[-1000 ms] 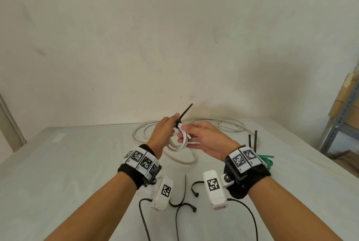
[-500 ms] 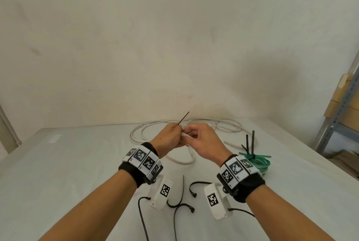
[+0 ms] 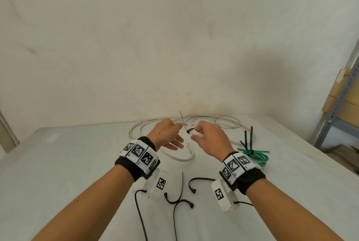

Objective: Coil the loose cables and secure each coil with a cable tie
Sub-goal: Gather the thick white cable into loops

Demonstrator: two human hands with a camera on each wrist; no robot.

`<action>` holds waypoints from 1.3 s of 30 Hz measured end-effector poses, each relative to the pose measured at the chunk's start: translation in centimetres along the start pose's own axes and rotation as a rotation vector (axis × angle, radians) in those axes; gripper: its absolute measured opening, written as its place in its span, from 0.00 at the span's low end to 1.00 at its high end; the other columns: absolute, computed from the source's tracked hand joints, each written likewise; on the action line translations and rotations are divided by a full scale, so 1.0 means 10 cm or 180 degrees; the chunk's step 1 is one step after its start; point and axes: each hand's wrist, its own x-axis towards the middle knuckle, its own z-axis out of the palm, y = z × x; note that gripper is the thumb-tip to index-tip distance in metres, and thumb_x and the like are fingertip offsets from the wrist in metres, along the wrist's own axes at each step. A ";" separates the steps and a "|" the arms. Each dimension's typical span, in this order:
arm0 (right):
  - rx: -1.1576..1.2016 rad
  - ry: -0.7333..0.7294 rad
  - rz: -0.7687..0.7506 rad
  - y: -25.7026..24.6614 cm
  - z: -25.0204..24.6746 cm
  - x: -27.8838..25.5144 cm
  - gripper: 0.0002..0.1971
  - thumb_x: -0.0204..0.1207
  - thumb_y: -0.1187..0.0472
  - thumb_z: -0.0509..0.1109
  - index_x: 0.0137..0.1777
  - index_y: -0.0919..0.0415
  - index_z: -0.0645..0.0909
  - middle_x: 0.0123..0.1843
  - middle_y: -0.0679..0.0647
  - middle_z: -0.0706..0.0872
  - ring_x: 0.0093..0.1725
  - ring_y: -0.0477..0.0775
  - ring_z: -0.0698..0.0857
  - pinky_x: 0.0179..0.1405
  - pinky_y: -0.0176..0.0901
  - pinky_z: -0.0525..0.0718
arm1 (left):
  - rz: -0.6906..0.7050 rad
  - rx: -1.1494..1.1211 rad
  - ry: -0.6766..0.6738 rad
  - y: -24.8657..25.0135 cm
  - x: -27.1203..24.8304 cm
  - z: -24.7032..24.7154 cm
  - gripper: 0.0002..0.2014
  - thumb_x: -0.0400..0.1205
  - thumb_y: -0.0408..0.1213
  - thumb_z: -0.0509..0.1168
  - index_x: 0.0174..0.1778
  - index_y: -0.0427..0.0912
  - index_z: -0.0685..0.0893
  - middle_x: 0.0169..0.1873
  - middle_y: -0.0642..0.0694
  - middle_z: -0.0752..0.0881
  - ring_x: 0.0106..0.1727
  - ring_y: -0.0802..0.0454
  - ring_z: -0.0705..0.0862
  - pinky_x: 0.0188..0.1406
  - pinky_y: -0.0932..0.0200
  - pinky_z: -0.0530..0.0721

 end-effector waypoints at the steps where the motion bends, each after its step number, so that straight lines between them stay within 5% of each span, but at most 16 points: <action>1: -0.0188 -0.0003 0.0127 0.08 -0.04 0.01 0.13 0.81 0.48 0.74 0.61 0.52 0.82 0.57 0.53 0.88 0.59 0.60 0.85 0.55 0.52 0.84 | 0.0015 -0.0008 -0.0086 -0.02 -0.01 -0.01 0.17 0.93 0.43 0.58 0.64 0.30 0.80 0.47 0.34 0.93 0.44 0.39 0.95 0.42 0.48 0.94; 7: -0.0899 -0.0330 0.0688 0.57 -0.09 0.04 0.12 0.80 0.51 0.73 0.60 0.53 0.81 0.60 0.58 0.86 0.59 0.63 0.85 0.50 0.48 0.80 | -0.0056 -0.0065 -0.0552 -0.21 -0.08 -0.03 0.16 0.93 0.40 0.59 0.61 0.31 0.86 0.48 0.36 0.94 0.51 0.38 0.94 0.49 0.49 0.94; 16: -0.1169 -0.0802 0.0548 0.62 0.21 -0.02 0.12 0.77 0.55 0.73 0.59 0.51 0.80 0.61 0.57 0.84 0.58 0.61 0.85 0.52 0.47 0.82 | -0.0200 0.0172 -0.0371 -0.46 0.07 -0.14 0.11 0.90 0.36 0.63 0.56 0.34 0.89 0.46 0.38 0.95 0.46 0.46 0.95 0.44 0.54 0.93; 21: -0.1166 -0.1252 0.0634 0.48 0.12 0.15 0.22 0.76 0.51 0.80 0.65 0.59 0.80 0.66 0.59 0.80 0.64 0.62 0.84 0.61 0.52 0.86 | -0.0279 0.1153 -0.0418 -0.58 0.22 -0.23 0.06 0.83 0.30 0.72 0.54 0.42 0.91 0.41 0.44 0.92 0.39 0.54 0.91 0.38 0.60 0.92; 24: -0.1239 -0.1129 0.0546 0.31 0.04 0.20 0.18 0.77 0.52 0.78 0.62 0.58 0.82 0.65 0.57 0.83 0.62 0.61 0.86 0.60 0.52 0.87 | -0.0347 0.1907 -0.0510 -0.59 0.27 -0.20 0.13 0.81 0.31 0.76 0.60 0.45 0.89 0.41 0.45 0.89 0.39 0.53 0.88 0.35 0.62 0.90; 27: -0.0587 -0.1428 0.0399 0.13 0.04 0.22 0.12 0.76 0.53 0.80 0.52 0.59 0.86 0.56 0.59 0.91 0.55 0.59 0.91 0.53 0.50 0.91 | -0.0381 0.2192 -0.0485 -0.61 0.31 -0.15 0.10 0.81 0.34 0.76 0.57 0.40 0.90 0.41 0.42 0.90 0.40 0.49 0.90 0.43 0.56 0.94; 32: 0.0765 -0.2080 0.0696 -0.11 0.18 0.16 0.22 0.86 0.45 0.70 0.67 0.63 0.77 0.52 0.60 0.93 0.49 0.57 0.94 0.53 0.49 0.94 | -0.0056 0.1410 0.0291 -0.57 0.36 -0.22 0.04 0.76 0.30 0.80 0.45 0.41 0.94 0.37 0.44 0.93 0.38 0.49 0.93 0.41 0.58 0.93; 35: 0.1905 -0.1750 0.1260 -0.23 0.28 0.23 0.29 0.89 0.42 0.63 0.67 0.72 0.76 0.55 0.68 0.91 0.51 0.62 0.94 0.55 0.50 0.93 | 0.0426 0.1328 0.0848 -0.49 0.32 -0.28 0.06 0.73 0.33 0.82 0.42 0.47 0.96 0.31 0.53 0.90 0.36 0.57 0.89 0.36 0.71 0.83; 39: 0.2348 -0.0921 0.1341 -0.27 0.32 0.39 0.21 0.85 0.51 0.73 0.53 0.74 0.83 0.41 0.64 0.93 0.45 0.62 0.96 0.59 0.55 0.93 | 0.0864 0.0785 0.1041 -0.41 0.23 -0.35 0.07 0.74 0.30 0.80 0.42 0.48 0.96 0.34 0.53 0.92 0.35 0.58 0.88 0.31 0.78 0.76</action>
